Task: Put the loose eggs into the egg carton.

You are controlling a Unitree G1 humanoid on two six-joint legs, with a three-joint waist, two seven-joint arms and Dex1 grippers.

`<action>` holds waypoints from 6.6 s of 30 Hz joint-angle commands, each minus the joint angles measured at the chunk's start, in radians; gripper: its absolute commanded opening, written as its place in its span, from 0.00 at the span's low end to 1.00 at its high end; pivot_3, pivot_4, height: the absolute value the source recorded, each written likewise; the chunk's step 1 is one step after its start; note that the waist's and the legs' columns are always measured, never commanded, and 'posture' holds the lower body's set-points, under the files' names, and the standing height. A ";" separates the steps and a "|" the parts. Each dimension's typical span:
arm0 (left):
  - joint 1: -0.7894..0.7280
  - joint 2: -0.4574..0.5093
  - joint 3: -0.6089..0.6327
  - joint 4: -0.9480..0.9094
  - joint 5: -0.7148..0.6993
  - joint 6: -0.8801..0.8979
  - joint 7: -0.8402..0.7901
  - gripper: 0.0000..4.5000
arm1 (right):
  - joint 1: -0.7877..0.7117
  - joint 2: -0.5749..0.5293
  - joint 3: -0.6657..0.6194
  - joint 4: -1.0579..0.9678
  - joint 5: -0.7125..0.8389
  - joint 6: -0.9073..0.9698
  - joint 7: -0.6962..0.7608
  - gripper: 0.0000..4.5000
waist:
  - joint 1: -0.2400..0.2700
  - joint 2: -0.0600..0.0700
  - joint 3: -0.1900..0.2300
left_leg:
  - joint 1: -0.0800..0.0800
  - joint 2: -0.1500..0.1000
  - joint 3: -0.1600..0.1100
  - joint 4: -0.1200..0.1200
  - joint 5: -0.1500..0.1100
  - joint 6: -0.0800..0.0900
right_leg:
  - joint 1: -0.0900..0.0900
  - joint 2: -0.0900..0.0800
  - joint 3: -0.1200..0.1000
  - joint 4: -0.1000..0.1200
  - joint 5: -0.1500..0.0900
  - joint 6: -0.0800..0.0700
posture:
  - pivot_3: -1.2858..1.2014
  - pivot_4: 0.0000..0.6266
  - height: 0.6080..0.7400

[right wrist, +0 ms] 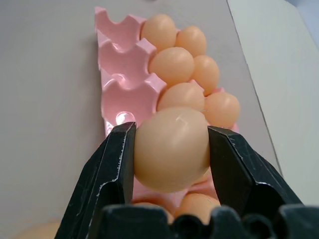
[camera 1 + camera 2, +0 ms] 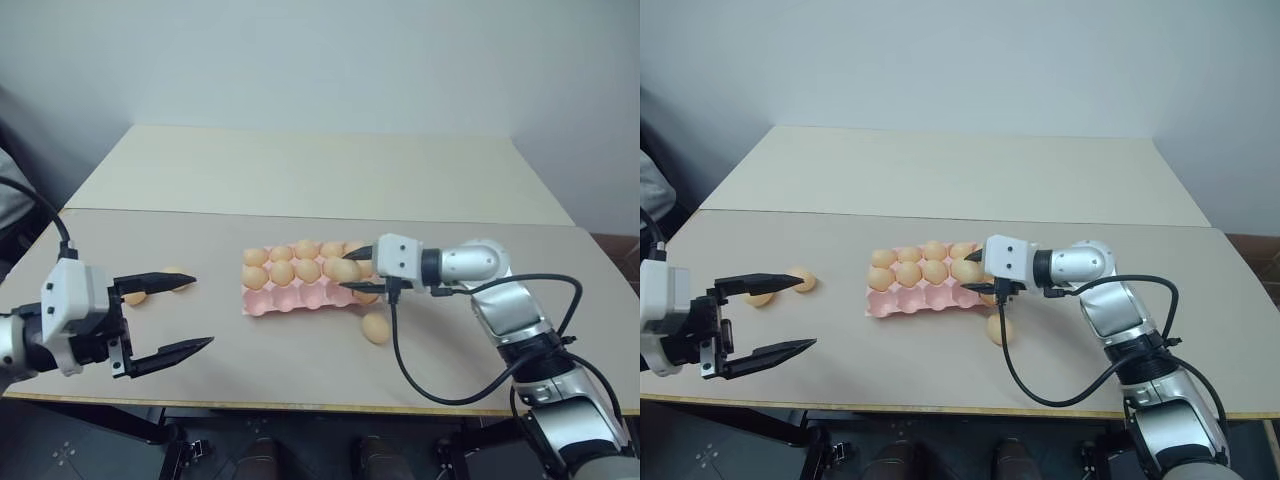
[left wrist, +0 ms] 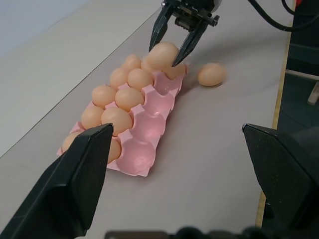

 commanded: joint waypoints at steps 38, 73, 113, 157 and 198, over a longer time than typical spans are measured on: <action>-0.030 0.048 0.001 0.055 0.021 -0.033 -0.037 1.00 | 0.632 -0.570 -0.671 -0.608 0.406 0.546 0.103 0.95 | 0.022 -0.001 0.000 | 0.000 -0.001 0.000 0.000 -0.005 -0.008 | 0.000 -0.001 0.000 -0.002 -0.001 0.001 | 0.52 0.24 1.00; -0.014 0.022 -0.044 0.015 0.068 -0.052 0.002 1.00 | 0.354 -0.200 0.008 -0.539 0.159 0.638 -0.321 0.95 | 0.017 -0.002 0.000 | -0.002 -0.001 -0.001 0.000 -0.002 -0.002 | -0.001 -0.001 -0.001 -0.002 0.000 0.001 | 0.52 0.24 1.00; 0.168 -0.065 0.073 0.006 0.096 -0.062 0.041 1.00 | 0.011 0.158 0.145 -0.187 0.014 0.307 -0.356 0.40 | 0.000 -0.003 -0.001 | -0.003 0.000 -0.001 0.000 -0.001 0.000 | -0.002 0.000 -0.001 -0.002 0.000 0.000 | 0.52 0.24 1.00; 0.293 -0.206 0.259 0.081 0.228 0.041 0.399 1.00 | 0.248 -0.430 -0.269 -0.440 0.403 0.352 0.191 0.98 | 0.001 -0.005 -0.001 | -0.002 0.000 -0.001 -0.001 -0.006 -0.008 | -0.003 -0.003 -0.001 -0.003 0.000 0.000 | 0.52 0.24 1.00; -0.408 -0.233 -0.308 0.759 0.477 -0.020 0.667 0.53 | 0.384 -0.494 -0.328 -0.540 0.373 0.430 0.004 0.98 | 0.024 -0.008 -0.002 | -0.002 0.000 0.000 0.000 -0.002 -0.002 | -0.001 -0.002 -0.001 -0.003 0.001 0.001 | 0.52 0.24 1.00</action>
